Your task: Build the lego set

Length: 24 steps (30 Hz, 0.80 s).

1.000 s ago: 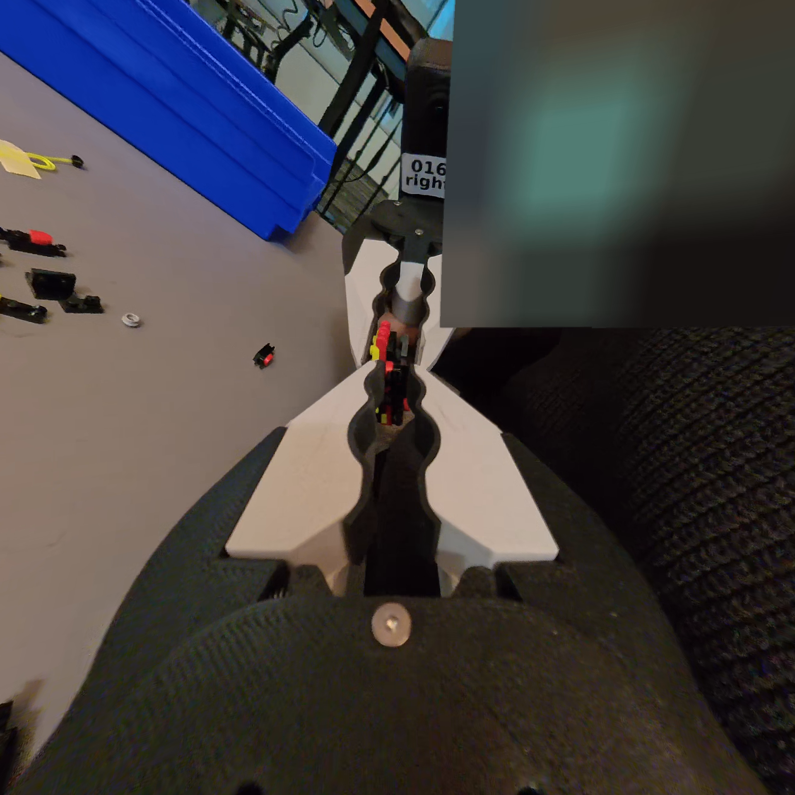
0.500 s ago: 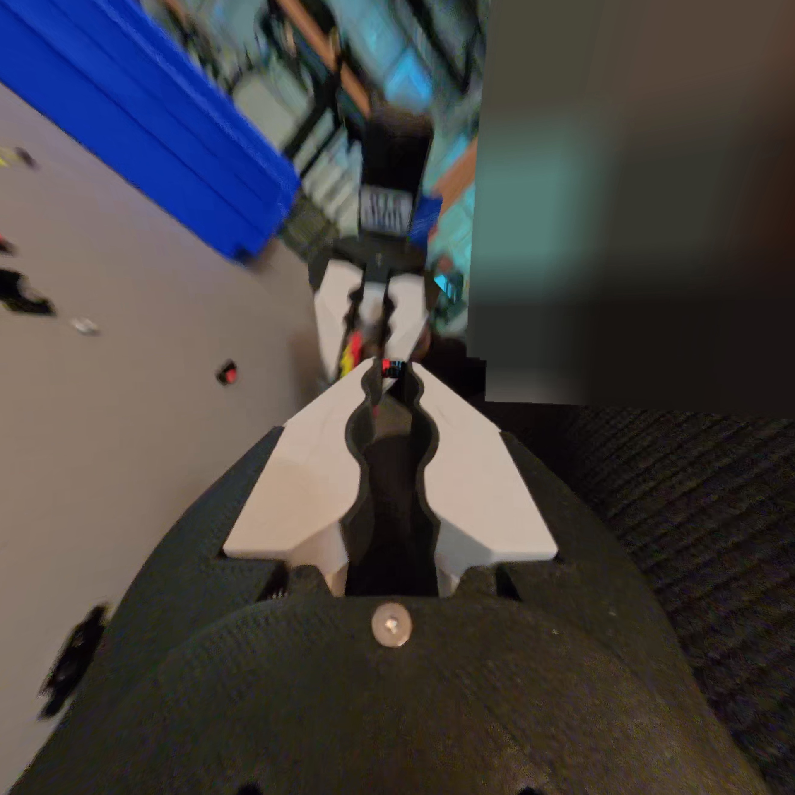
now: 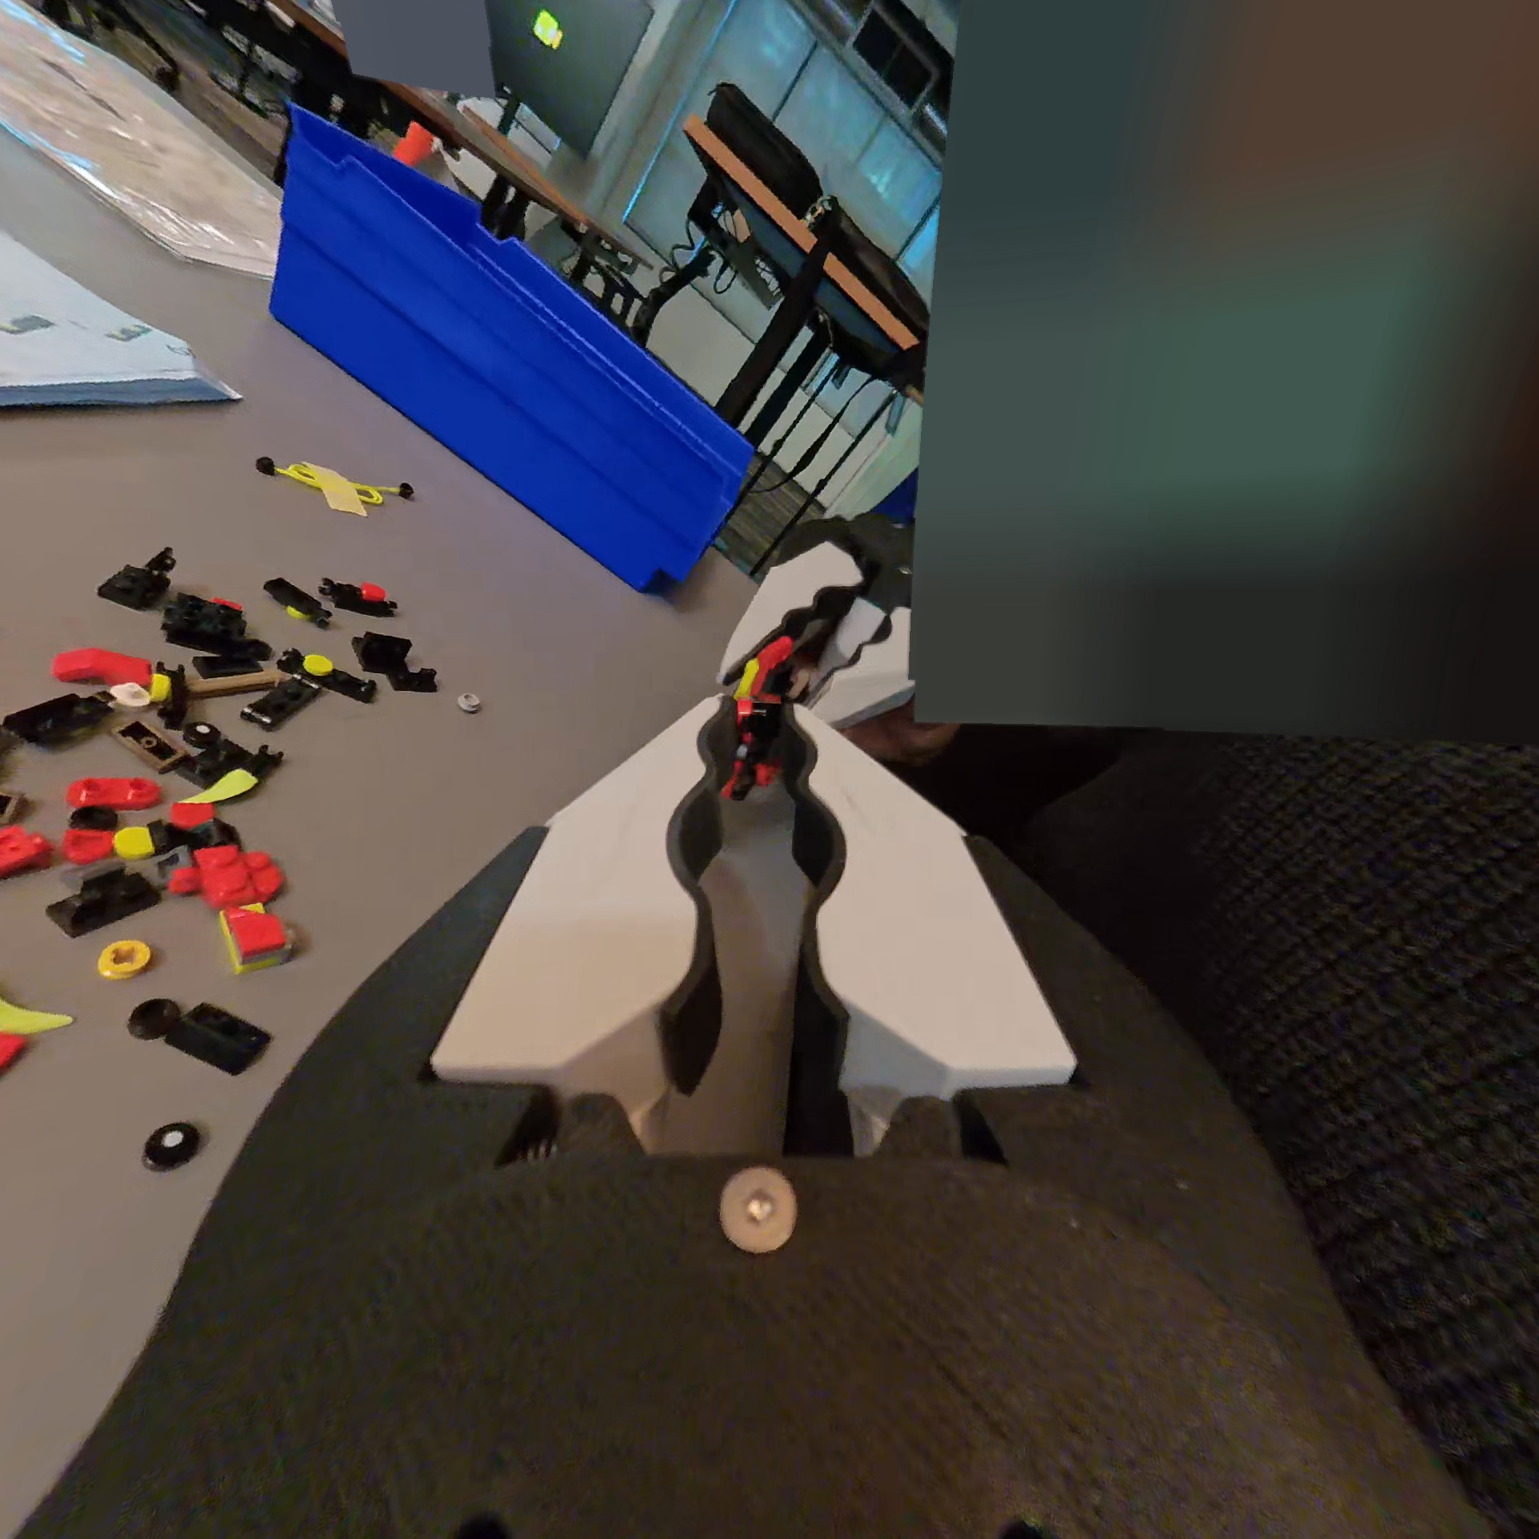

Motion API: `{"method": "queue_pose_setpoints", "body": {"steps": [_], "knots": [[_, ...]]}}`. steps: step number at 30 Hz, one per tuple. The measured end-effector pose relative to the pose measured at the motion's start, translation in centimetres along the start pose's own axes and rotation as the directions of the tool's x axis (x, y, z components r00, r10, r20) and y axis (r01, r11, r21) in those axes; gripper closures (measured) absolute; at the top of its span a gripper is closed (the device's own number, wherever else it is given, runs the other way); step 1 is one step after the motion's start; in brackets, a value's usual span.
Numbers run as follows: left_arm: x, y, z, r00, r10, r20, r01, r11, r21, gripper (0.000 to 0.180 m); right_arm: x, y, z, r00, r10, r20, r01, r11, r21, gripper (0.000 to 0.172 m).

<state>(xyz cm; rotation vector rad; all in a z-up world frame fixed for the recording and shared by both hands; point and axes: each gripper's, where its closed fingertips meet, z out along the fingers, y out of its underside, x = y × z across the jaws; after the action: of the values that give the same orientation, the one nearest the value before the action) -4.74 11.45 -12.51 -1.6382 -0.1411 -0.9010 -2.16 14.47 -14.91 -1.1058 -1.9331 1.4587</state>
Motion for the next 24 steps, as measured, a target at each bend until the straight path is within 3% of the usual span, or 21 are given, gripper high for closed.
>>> {"method": "queue_pose_setpoints", "body": {"steps": [4,10,19,22,24], "knots": [[-1.2,1.3,0.3,0.982,0.145,0.117,-0.133,0.985,-0.106,0.173,1.6,2.5,1.0,0.940,-0.287,-0.183,0.248,0.945,-0.211,0.150],[-3.9,5.3,0.8,0.853,0.449,0.267,-0.318,0.852,-0.417,0.173,2.5,4.8,1.9,0.872,-0.443,-0.206,0.342,0.855,-0.391,0.150],[-5.3,8.4,0.9,0.847,0.438,0.300,-0.224,0.807,-0.546,0.173,0.4,7.8,2.8,0.742,-0.669,-0.042,0.553,0.647,-0.525,0.151],[-5.4,9.1,0.7,0.834,0.466,0.297,-0.226,0.778,-0.586,0.173,0.1,7.8,2.5,0.759,-0.650,-0.036,0.544,0.664,-0.514,0.148],[-5.4,9.5,0.7,0.831,0.474,0.292,-0.224,0.765,-0.604,0.173,-0.1,7.7,2.2,0.790,-0.612,-0.033,0.519,0.697,-0.494,0.138]]}}
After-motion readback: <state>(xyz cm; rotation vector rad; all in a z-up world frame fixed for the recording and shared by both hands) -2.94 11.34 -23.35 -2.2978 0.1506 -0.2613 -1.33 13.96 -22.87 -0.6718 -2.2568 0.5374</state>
